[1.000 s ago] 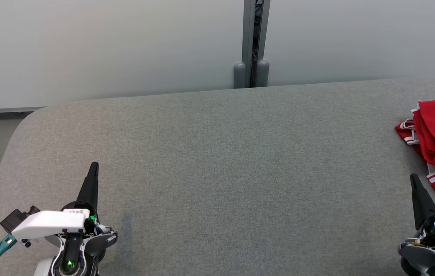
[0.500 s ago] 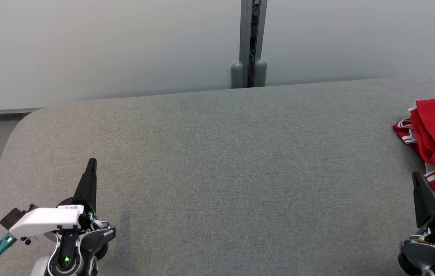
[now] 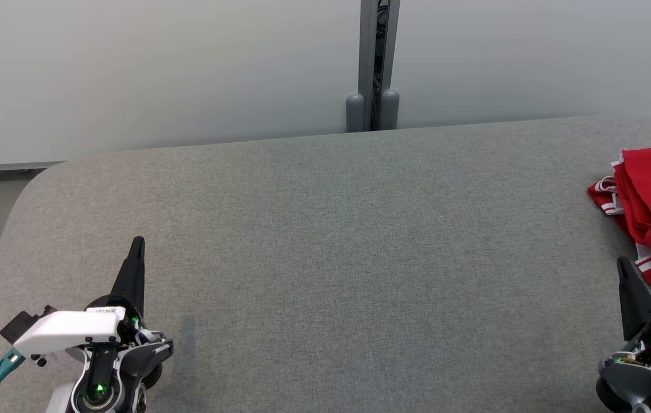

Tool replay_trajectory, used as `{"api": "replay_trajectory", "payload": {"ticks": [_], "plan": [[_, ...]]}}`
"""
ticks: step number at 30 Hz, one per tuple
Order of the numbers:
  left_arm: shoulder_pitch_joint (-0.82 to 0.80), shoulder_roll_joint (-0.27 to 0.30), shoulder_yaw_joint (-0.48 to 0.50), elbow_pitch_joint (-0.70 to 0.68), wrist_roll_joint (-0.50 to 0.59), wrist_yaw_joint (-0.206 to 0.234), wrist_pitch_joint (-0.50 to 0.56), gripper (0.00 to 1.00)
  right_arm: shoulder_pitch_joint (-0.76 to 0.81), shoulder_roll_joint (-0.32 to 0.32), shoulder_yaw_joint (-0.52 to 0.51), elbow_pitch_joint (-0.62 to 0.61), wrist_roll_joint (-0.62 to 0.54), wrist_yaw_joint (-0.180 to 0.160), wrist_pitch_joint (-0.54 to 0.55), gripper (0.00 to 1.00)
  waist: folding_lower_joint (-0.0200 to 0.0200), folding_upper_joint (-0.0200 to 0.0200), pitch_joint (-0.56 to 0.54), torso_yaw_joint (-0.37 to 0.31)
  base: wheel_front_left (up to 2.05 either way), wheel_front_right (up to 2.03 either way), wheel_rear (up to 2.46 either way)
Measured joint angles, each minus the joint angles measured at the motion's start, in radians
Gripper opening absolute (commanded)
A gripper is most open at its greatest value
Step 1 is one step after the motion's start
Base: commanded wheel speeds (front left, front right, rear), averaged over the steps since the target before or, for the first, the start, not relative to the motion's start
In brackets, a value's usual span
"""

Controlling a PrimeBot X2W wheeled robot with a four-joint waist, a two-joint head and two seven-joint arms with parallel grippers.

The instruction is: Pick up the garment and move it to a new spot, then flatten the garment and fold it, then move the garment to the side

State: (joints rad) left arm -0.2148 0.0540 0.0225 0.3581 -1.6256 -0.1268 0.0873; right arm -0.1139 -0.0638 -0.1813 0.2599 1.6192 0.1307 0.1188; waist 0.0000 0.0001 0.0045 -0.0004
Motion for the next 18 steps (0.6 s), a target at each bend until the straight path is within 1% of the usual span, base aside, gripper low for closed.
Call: {"api": "replay_trajectory", "payload": {"ticks": [18], "plan": [[0.000,-0.001,0.003,0.000,0.002,0.000,0.000,0.00,0.000,0.002,-0.003,0.000,-0.002,0.000,0.004,0.00,0.0000,0.0000,0.000,0.000,0.00,0.00,0.00]]}}
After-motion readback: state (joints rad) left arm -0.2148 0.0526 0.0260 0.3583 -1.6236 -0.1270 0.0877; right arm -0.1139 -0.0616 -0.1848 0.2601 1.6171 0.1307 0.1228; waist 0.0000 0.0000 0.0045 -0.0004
